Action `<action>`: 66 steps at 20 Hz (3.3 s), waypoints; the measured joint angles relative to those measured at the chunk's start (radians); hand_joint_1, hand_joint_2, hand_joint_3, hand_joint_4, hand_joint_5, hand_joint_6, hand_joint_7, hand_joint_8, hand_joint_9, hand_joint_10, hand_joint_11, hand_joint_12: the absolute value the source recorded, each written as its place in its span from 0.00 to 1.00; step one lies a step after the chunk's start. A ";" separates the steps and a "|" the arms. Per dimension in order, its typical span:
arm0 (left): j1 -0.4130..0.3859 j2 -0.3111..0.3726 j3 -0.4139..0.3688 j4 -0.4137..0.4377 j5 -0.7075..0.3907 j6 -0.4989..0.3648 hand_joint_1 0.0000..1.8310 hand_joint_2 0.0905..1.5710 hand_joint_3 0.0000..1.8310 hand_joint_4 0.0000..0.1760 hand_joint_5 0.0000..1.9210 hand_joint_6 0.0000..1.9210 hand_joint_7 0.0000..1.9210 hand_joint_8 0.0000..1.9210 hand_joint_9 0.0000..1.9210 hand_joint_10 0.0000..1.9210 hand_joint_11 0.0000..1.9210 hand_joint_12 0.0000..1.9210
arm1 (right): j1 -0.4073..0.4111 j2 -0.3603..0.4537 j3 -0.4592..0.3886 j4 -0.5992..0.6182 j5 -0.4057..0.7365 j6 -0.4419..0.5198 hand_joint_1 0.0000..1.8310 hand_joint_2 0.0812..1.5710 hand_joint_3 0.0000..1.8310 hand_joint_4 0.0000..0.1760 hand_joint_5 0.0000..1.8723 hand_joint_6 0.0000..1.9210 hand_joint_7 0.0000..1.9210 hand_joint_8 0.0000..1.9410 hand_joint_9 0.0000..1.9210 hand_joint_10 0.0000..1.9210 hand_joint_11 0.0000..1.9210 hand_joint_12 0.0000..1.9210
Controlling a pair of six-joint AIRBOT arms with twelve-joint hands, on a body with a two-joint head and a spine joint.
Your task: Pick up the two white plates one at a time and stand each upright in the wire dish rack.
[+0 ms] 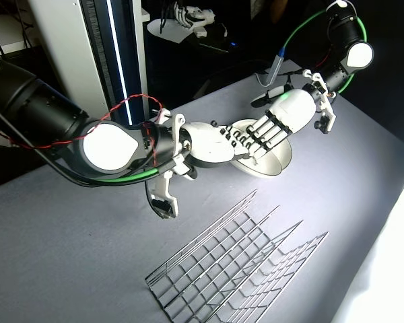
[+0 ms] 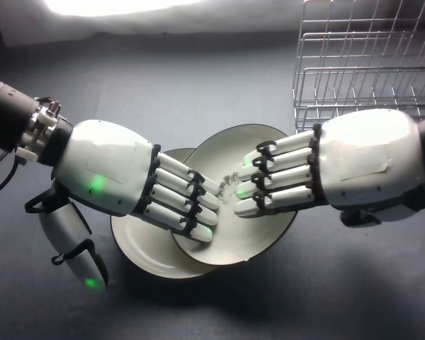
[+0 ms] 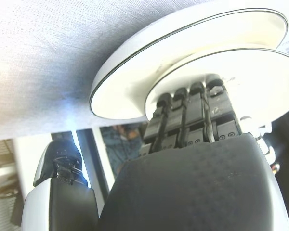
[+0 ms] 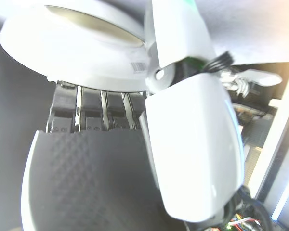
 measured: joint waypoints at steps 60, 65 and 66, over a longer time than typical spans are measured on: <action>-0.291 0.350 -0.140 0.082 -0.064 -0.213 0.00 0.65 0.00 0.00 0.01 0.00 0.00 0.00 0.00 0.00 0.00 0.00 | 0.174 0.106 -0.220 0.547 -0.141 -0.009 0.76 0.65 0.00 0.00 0.58 0.42 0.62 0.28 0.54 0.53 0.44 0.60; -0.291 0.359 -0.140 0.082 -0.064 -0.215 0.00 0.66 0.00 0.00 0.01 0.00 0.00 0.00 0.00 0.00 0.00 0.00 | 0.222 0.116 -0.235 0.744 -0.185 -0.010 0.76 0.64 0.00 0.00 0.59 0.38 0.63 0.26 0.55 0.52 0.45 0.59; -0.291 0.359 -0.141 0.082 -0.061 -0.218 0.00 0.65 0.00 0.00 0.01 0.00 0.00 0.00 0.00 0.00 0.00 0.00 | 0.229 0.116 -0.235 0.768 -0.195 -0.010 0.76 0.64 0.00 0.00 0.58 0.40 0.62 0.28 0.55 0.53 0.45 0.59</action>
